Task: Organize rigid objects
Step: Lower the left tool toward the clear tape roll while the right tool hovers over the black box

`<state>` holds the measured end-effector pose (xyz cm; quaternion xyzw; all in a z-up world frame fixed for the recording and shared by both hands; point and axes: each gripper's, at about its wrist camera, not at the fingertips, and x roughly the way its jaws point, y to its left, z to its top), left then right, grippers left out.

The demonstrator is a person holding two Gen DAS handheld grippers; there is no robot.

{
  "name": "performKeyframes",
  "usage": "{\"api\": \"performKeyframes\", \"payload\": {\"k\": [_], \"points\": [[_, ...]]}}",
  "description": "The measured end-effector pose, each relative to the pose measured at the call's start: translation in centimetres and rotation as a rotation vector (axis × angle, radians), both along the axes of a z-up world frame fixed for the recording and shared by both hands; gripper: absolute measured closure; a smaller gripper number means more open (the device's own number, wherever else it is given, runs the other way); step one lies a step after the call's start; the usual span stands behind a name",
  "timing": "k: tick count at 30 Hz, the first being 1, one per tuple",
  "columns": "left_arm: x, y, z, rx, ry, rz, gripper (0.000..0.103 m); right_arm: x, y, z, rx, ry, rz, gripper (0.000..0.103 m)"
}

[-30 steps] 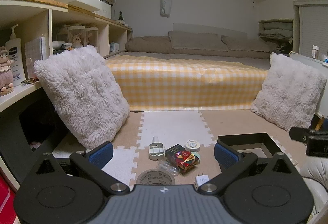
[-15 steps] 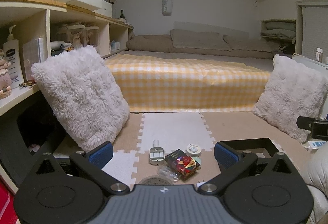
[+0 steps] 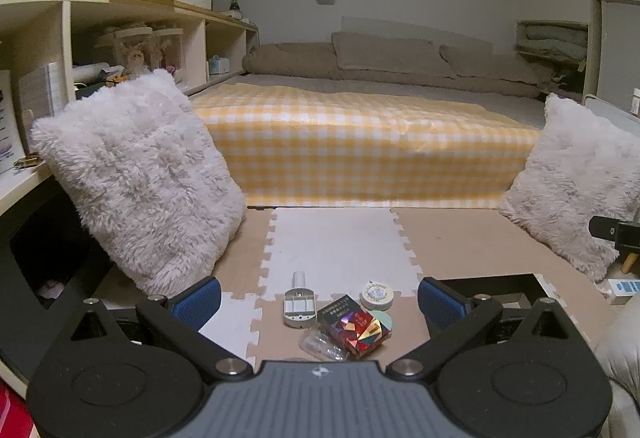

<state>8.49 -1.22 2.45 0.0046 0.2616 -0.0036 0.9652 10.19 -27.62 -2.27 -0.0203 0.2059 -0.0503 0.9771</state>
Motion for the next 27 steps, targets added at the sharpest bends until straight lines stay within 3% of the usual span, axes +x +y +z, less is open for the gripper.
{"api": "performKeyframes", "payload": {"k": [7, 14, 21, 25, 27], "points": [[4.3, 0.1, -0.3, 0.008, 0.036, -0.009, 0.0, 4.6, -1.6, -0.6, 0.015, 0.052, -0.102, 0.0], [8.0, 0.3, -1.9, 0.021, 0.101, -0.045, 0.0, 9.2, -3.0, -2.9, 0.008, 0.115, -0.054, 0.0], [9.9, 0.9, -6.2, 0.025, 0.238, -0.076, 0.0, 12.8, -4.6, -7.7, 0.039, 0.315, -0.002, 0.001], [10.6, 1.3, -8.5, 0.032, 0.32, -0.082, 0.0, 13.6, -5.1, -9.9, -0.021, 0.432, 0.002, 0.013], [10.9, 1.5, -9.5, 0.041, 0.356, -0.079, 0.0, 13.9, -5.6, -11.0, -0.007, 0.491, -0.005, 0.038]]}}
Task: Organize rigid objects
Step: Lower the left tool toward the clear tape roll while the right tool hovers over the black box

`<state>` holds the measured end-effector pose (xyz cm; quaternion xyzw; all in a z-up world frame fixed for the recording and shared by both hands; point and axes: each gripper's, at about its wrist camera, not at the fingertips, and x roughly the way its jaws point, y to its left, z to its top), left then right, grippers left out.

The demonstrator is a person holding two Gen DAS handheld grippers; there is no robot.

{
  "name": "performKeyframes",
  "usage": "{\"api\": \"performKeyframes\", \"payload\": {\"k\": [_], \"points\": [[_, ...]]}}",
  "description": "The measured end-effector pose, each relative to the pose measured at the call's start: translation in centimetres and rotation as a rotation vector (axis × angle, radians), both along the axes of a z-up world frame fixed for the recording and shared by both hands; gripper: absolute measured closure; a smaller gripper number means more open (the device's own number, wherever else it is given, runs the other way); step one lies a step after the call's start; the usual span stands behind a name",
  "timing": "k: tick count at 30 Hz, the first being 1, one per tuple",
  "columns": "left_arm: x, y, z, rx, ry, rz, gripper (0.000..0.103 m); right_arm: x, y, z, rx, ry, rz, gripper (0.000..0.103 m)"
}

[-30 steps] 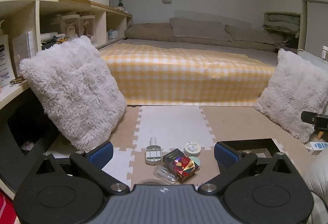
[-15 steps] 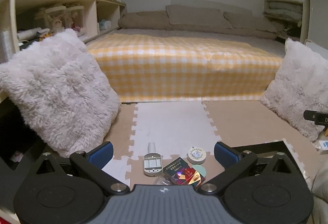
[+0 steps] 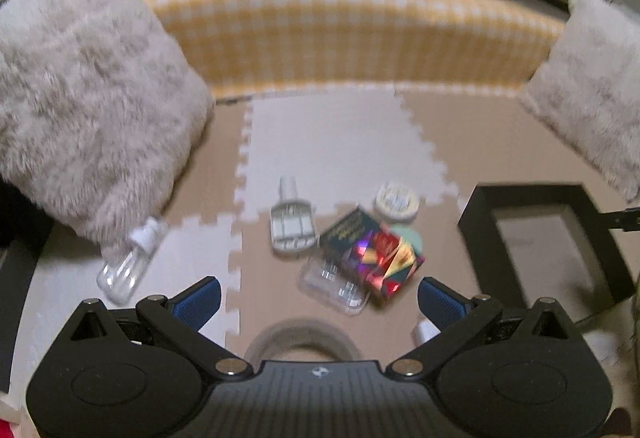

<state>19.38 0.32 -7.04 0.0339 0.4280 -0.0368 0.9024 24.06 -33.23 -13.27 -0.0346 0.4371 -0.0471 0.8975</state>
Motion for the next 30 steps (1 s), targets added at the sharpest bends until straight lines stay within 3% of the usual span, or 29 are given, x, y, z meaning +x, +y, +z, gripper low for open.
{"api": "performKeyframes", "payload": {"k": [2, 5, 9, 11, 20, 30], "points": [[0.2, 0.0, -0.9, 0.016, 0.038, -0.016, 0.0, 0.2, -0.8, -1.2, 0.036, 0.073, -0.01, 0.058], [0.4, 0.1, -2.0, 0.021, 0.089, -0.026, 0.0, 0.3, -1.6, -2.8, 0.061, 0.158, -0.035, 0.064], [0.4, 0.0, -2.9, 0.026, 0.132, -0.041, 0.0, 0.4, -2.1, -3.9, 0.097, 0.228, -0.041, 0.093], [0.4, -0.1, -3.4, 0.026, 0.158, -0.049, 0.0, 0.7, -2.0, -4.5, 0.087, 0.259, -0.039, 0.098], [0.7, 0.4, -4.2, -0.007, 0.216, -0.042, 0.0, 1.1, -1.9, -7.0, 0.071, 0.353, -0.034, 0.1], [0.9, 0.7, -4.9, 0.0, 0.247, -0.029, 0.001, 0.9, -0.5, -7.4, -0.03, 0.363, 0.061, 0.096]]}}
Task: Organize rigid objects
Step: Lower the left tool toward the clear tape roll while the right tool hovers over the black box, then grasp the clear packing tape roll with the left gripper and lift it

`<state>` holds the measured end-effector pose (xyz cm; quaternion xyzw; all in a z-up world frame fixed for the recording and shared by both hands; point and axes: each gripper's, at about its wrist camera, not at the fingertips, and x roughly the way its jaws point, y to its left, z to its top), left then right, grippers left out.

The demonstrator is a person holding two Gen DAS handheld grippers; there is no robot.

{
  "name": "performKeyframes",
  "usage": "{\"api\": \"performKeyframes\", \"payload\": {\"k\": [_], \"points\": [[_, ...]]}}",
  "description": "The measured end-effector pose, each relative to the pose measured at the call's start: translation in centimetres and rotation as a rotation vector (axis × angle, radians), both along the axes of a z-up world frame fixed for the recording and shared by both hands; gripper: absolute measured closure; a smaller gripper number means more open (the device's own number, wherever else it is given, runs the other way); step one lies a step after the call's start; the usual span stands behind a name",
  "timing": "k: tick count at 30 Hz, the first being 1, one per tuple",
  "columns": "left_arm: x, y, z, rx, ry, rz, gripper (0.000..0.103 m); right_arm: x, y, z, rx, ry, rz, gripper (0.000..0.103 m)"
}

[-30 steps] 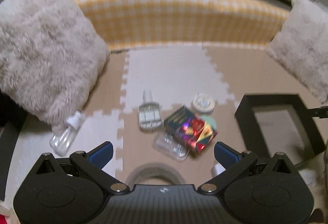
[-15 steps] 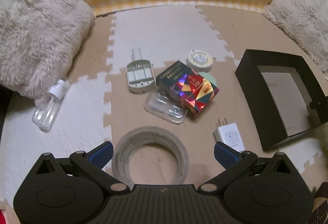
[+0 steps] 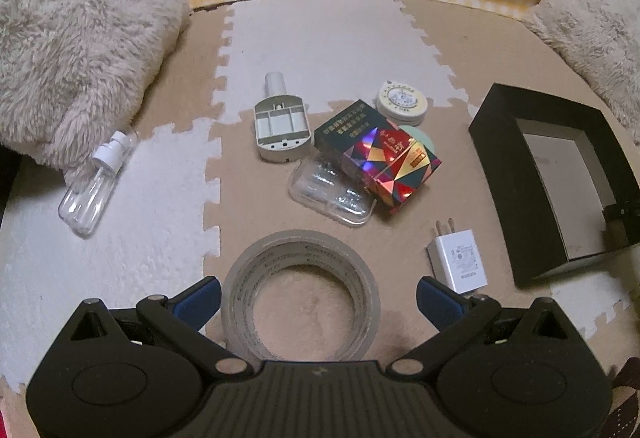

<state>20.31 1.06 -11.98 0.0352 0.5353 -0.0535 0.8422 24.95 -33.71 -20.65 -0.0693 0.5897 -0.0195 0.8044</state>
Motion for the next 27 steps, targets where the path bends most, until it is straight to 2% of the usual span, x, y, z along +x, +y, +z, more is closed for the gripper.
{"api": "performKeyframes", "payload": {"k": [5, 9, 22, 24, 27], "points": [[0.2, 0.4, -0.4, 0.011, 0.012, 0.016, 0.002, -0.2, 0.9, -0.2, -0.037, 0.001, 0.067, 0.094], [0.3, 0.7, -0.6, 0.014, 0.019, 0.027, 0.004, -0.8, 2.0, -0.5, -0.108, -0.012, 0.185, 0.092], [0.3, 0.9, -0.9, 0.018, 0.032, 0.028, 0.005, -2.5, 3.1, -0.5, -0.079, 0.0, 0.388, 0.092], [0.3, 0.8, -1.0, 0.02, 0.036, 0.023, 0.005, -2.5, 3.2, -0.5, -0.073, 0.0, 0.379, 0.092], [0.4, 0.8, -1.4, 0.025, 0.046, 0.022, 0.009, -1.8, 2.3, -0.3, -0.006, 0.012, 0.259, 0.095]]}}
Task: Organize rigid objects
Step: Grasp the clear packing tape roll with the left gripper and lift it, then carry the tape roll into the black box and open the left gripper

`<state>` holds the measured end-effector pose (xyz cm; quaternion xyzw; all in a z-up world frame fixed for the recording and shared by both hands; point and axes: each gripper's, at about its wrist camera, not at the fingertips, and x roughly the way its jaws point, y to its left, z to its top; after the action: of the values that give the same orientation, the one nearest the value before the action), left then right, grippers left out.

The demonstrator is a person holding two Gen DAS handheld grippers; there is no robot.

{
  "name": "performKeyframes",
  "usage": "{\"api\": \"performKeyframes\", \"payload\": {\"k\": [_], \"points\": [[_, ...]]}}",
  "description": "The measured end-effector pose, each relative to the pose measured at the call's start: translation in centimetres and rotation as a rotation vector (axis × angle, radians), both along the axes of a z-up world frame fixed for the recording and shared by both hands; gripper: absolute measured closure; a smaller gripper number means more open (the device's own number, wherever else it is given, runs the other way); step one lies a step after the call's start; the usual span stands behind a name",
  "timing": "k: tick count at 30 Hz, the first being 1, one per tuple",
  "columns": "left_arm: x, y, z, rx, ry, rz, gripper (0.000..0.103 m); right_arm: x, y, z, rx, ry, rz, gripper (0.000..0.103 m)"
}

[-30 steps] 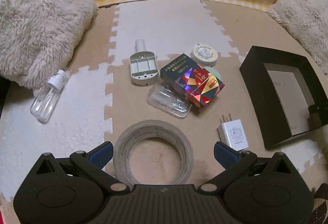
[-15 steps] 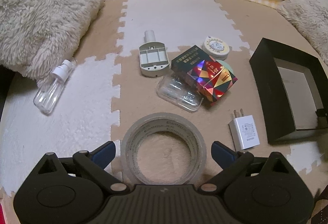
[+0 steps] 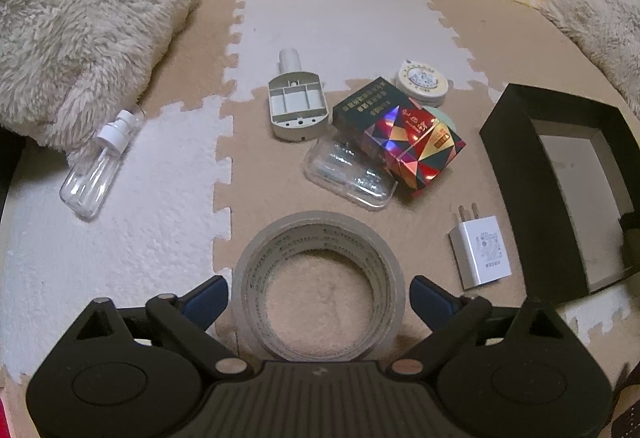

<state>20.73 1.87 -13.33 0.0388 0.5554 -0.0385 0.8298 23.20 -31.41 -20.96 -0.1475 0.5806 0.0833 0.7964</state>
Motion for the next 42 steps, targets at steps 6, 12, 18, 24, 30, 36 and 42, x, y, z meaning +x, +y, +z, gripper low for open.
{"api": "performKeyframes", "payload": {"k": [6, 12, 18, 24, 30, 36, 42], "points": [[0.2, 0.0, -0.4, 0.009, 0.012, 0.001, 0.011, 1.4, -1.7, -0.2, 0.104, 0.054, -0.253, 0.099], [0.3, 0.1, -0.5, 0.005, 0.012, 0.003, 0.012, 1.9, -1.3, -0.5, 0.086, 0.051, -0.279, 0.099], [0.2, 0.2, -0.1, 0.01, -0.001, 0.017, 0.012, 1.9, -1.3, -0.5, 0.087, 0.046, -0.272, 0.099], [-0.4, 0.1, 2.7, -0.055, -0.094, 0.034, 0.012, 1.4, -1.6, -0.3, 0.101, 0.039, -0.271, 0.099], [0.0, -3.3, 6.0, -0.12, -0.155, -0.046, 0.012, 1.5, -1.6, -0.2, 0.103, 0.043, -0.272, 0.099], [1.5, -9.2, 7.1, -0.156, -0.166, -0.162, 0.012, 1.4, -1.5, -0.1, 0.098, 0.029, -0.258, 0.099], [3.6, -14.9, 6.6, -0.185, -0.151, -0.238, 0.012, 1.3, -1.5, -0.1, 0.1, 0.026, -0.267, 0.099]]}}
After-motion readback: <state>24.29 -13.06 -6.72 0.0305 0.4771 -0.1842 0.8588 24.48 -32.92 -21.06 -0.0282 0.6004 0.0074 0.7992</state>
